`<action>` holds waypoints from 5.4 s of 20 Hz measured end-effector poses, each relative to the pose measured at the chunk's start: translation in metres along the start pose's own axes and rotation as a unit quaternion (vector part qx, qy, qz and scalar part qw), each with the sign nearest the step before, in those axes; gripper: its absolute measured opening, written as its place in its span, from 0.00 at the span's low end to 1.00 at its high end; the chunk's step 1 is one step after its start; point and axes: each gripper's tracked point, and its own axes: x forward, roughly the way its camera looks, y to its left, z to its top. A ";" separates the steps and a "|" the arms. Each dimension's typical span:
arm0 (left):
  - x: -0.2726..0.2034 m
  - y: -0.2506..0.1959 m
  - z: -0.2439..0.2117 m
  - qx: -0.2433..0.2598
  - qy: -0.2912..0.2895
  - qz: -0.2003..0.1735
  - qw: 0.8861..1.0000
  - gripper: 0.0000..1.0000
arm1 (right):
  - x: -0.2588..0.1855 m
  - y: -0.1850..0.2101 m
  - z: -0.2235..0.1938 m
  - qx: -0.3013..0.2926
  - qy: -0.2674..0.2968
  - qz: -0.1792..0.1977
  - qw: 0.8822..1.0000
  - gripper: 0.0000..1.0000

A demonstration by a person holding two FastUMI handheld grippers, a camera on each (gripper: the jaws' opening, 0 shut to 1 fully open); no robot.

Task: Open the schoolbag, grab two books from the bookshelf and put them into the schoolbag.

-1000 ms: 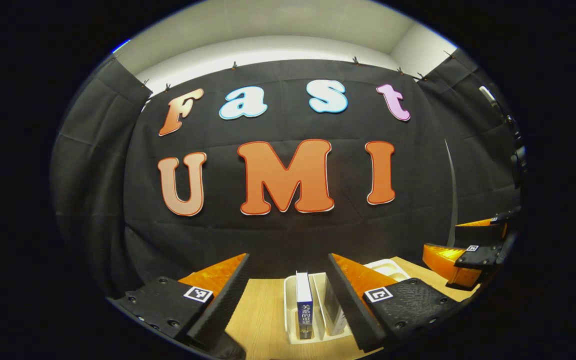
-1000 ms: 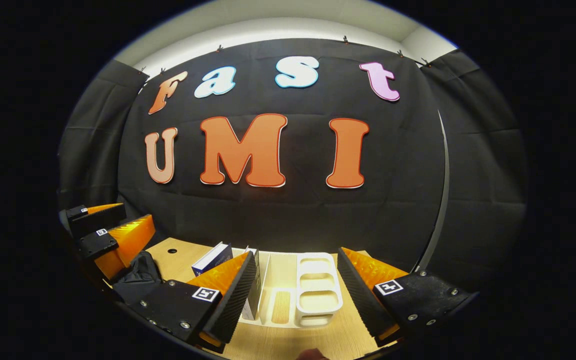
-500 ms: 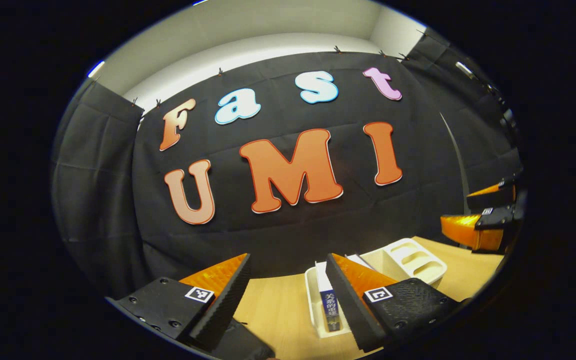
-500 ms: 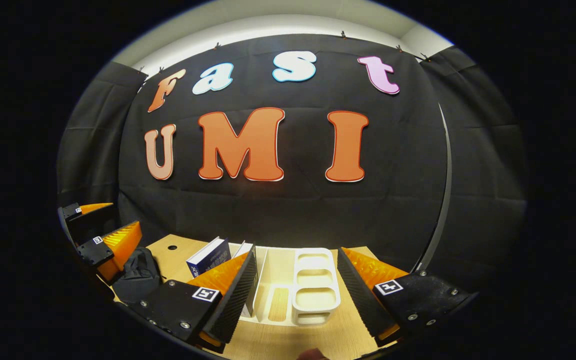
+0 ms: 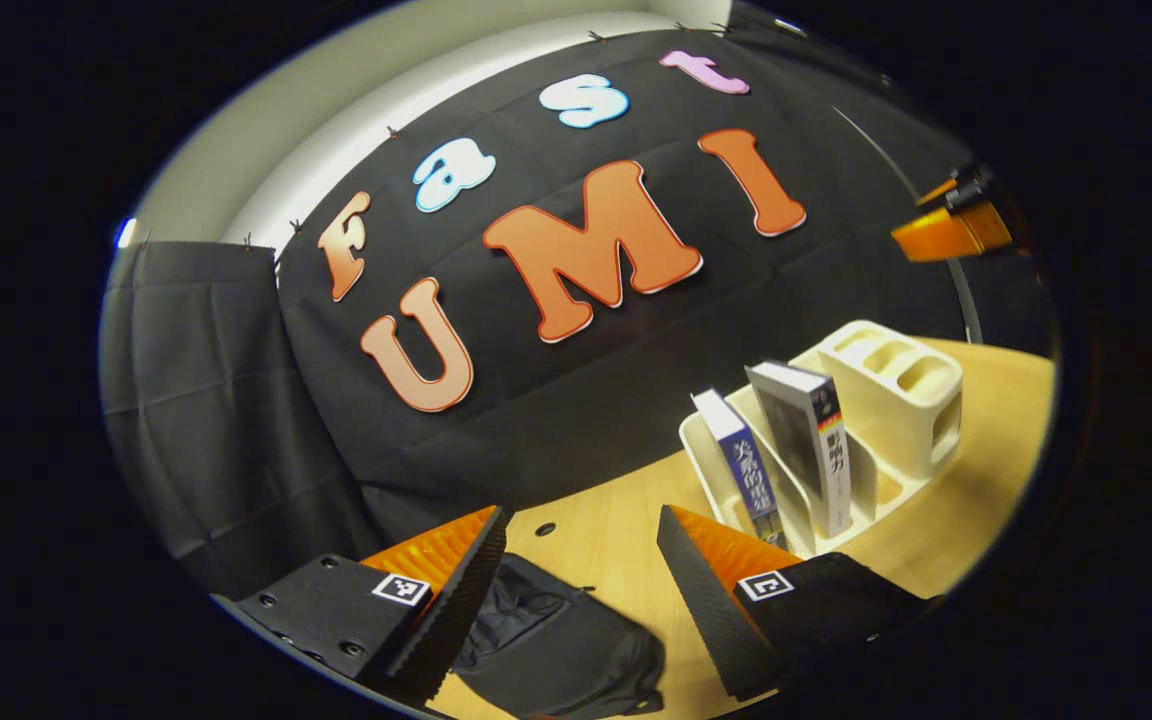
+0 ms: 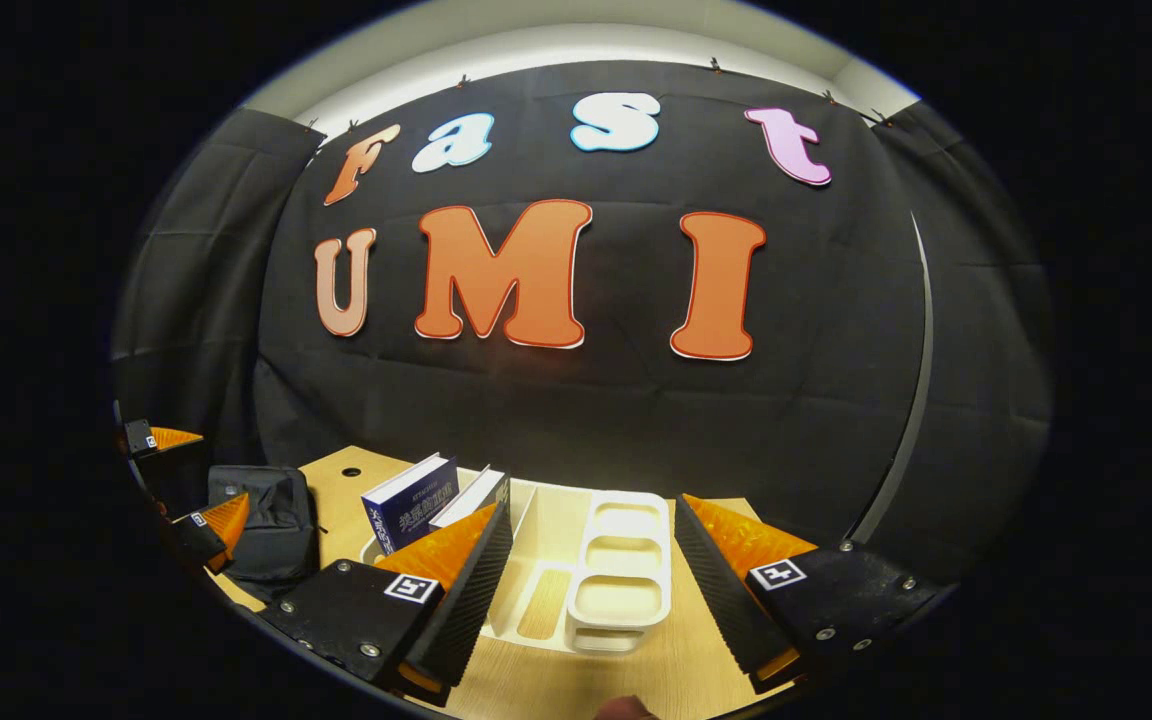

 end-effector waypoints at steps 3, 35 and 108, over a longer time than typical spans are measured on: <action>0.002 -0.006 -0.047 0.046 0.036 -0.012 0.998 0.96 | -0.001 0.001 -0.005 -0.003 0.007 -0.002 1.000 0.97; 0.046 0.001 -0.271 0.191 0.238 -0.152 0.940 0.27 | -0.036 0.062 -0.017 -0.044 0.074 -0.109 0.990 0.97; 0.126 0.124 -0.150 0.044 0.331 -0.456 0.825 0.05 | 0.106 0.194 -0.040 0.052 0.549 0.012 0.834 0.31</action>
